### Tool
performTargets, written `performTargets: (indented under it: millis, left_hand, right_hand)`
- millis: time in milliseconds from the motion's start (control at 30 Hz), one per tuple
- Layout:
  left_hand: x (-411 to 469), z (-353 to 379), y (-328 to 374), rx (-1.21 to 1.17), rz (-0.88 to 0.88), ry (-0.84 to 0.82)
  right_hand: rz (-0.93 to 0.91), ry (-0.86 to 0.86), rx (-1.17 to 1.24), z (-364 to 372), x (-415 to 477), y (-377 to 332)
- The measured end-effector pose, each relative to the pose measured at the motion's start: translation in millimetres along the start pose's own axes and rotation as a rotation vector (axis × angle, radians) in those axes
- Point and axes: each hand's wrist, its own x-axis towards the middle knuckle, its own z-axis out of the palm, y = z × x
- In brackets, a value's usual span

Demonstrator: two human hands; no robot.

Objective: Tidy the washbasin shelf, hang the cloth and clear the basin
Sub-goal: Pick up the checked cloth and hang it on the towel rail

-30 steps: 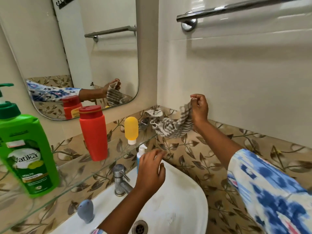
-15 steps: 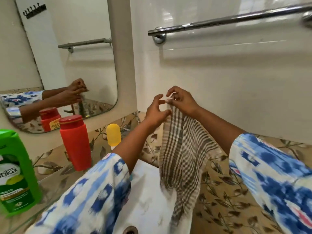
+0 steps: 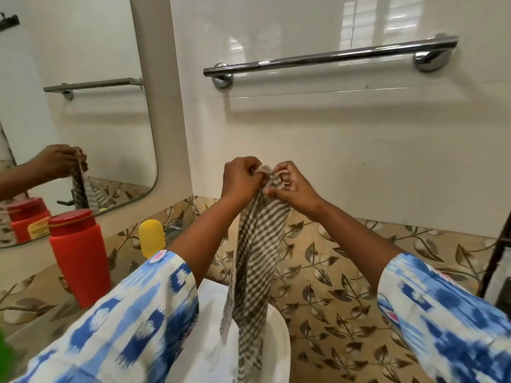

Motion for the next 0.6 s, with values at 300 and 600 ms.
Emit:
performTargets:
  millis: [300,600]
  left_hand:
    - [37,-46,57,0.005,0.207,0.194]
    - [79,-80,35,0.019,0.064,0.358]
  right_hand:
    - [0.307,-0.202,-0.554,-14,-35,26]
    - [0.427,0.109,-0.21,-57,5,-12]
